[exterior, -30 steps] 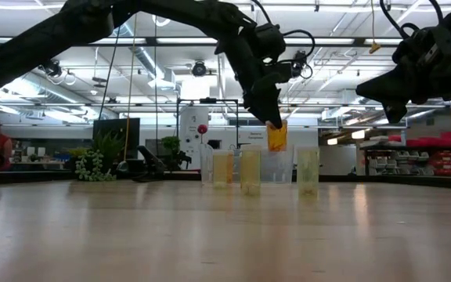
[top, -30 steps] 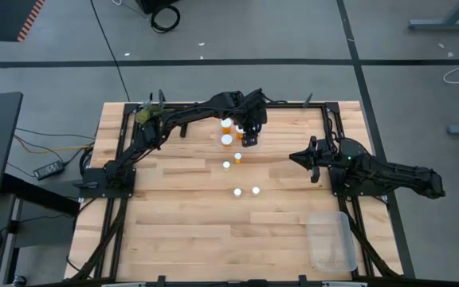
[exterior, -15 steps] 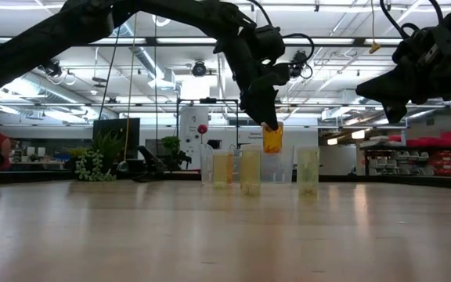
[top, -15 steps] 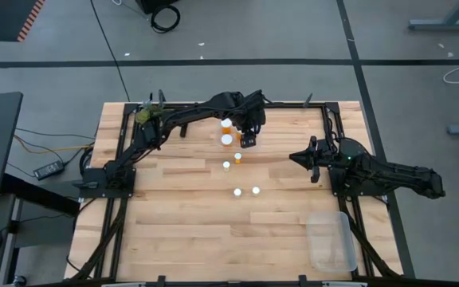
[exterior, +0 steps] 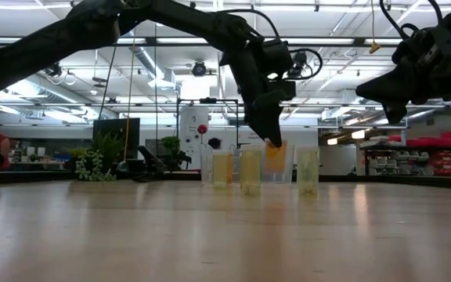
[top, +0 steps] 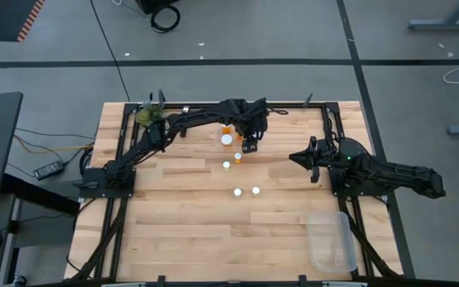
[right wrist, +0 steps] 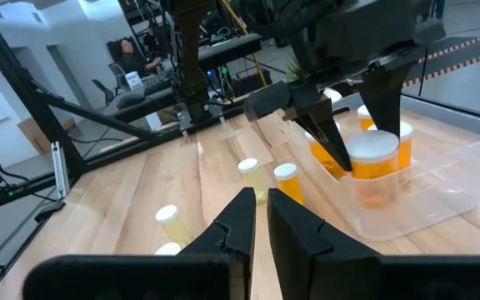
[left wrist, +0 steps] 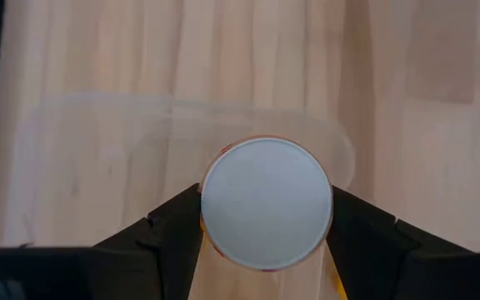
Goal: Pick and place medicine bottles into bin by pill shape (circle, oval)
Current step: Put the orange capsule bottle into the top transparent bin, then put the yellow tablet bottle into the bottom transparent bin
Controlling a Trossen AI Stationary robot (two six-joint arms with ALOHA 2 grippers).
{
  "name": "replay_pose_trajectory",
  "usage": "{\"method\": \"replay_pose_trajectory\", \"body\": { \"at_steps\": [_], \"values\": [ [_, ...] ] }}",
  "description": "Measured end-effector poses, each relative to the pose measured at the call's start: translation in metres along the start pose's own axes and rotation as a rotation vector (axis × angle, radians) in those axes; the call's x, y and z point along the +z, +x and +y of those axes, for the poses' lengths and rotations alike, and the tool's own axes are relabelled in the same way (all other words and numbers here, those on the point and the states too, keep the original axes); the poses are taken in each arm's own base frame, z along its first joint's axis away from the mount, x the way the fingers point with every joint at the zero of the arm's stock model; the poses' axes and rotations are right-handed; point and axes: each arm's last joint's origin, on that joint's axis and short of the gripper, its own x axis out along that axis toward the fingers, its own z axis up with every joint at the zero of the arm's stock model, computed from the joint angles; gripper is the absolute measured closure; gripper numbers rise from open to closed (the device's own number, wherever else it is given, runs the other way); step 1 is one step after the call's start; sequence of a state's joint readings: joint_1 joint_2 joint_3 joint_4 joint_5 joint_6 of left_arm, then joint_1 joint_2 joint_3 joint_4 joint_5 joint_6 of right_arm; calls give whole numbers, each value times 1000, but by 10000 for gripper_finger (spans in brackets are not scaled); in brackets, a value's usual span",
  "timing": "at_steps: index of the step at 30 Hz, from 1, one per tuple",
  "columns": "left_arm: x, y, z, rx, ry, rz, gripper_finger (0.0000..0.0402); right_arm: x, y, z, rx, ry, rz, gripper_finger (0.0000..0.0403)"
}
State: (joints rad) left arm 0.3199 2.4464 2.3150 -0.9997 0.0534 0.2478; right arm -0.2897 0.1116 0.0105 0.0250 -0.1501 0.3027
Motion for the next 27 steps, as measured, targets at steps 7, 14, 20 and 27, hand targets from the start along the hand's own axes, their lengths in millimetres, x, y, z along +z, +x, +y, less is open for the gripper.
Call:
{"method": "replay_pose_trajectory", "body": {
  "at_steps": [7, 14, 20, 27],
  "values": [
    [-1, 1, -1, -10, 28, 10, 170, 0, 0, 0, -1, 1, 4, 362],
    [-1, 1, -3, -13, 36, 11, 149, 0, 0, 0, -1, 1, 4, 362],
    [-2, 1, -3, -15, 39, 19, 116, 0, 0, 0, -1, 1, 4, 362],
    [-3, 1, -3, -19, 38, 32, 106, 0, 0, 0, -1, 1, 4, 362]
  ]
}}
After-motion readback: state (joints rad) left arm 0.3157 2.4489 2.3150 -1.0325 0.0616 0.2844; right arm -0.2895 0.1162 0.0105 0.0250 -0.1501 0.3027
